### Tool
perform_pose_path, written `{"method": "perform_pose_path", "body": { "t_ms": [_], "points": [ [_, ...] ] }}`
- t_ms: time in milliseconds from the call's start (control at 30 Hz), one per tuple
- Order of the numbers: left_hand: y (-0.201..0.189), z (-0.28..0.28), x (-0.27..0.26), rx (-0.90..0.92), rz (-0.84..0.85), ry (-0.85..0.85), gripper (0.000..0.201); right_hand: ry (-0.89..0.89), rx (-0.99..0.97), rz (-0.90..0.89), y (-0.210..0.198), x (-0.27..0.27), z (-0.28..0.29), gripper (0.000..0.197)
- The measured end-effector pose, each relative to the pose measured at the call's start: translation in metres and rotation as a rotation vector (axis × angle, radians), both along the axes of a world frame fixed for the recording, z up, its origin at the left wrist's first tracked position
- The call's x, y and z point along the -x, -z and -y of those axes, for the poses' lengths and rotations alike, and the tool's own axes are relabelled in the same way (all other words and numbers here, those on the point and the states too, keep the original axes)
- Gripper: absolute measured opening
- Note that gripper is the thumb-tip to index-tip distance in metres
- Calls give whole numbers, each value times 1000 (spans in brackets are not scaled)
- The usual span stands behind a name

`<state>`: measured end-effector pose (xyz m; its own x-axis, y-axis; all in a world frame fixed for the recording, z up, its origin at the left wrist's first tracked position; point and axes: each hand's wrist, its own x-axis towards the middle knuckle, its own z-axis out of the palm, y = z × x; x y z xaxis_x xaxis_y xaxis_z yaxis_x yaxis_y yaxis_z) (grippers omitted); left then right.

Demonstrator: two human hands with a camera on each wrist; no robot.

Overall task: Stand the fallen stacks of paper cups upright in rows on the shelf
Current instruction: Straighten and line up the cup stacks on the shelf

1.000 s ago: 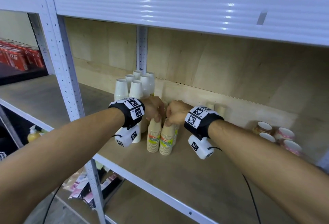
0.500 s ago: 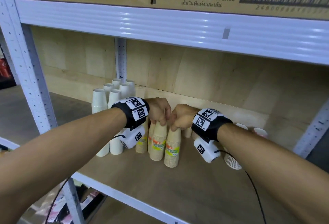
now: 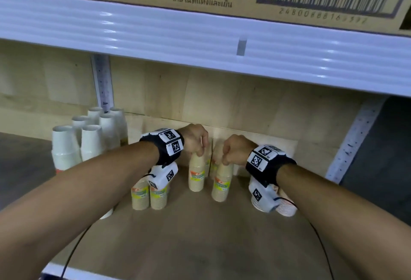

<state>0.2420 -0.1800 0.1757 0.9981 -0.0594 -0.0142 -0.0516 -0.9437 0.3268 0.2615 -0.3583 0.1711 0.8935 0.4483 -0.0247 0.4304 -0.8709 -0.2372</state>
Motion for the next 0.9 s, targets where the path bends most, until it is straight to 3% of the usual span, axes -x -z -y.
{"method": "perform_pose_path", "body": {
  "t_ms": [500,900],
  "points": [
    [24,10,-43,46,11,18,18,203,-74,40,17,-51,15,32],
    [37,2,-59,114,-12,8,21,167,-88,45,25,-84,9,27]
  ]
}}
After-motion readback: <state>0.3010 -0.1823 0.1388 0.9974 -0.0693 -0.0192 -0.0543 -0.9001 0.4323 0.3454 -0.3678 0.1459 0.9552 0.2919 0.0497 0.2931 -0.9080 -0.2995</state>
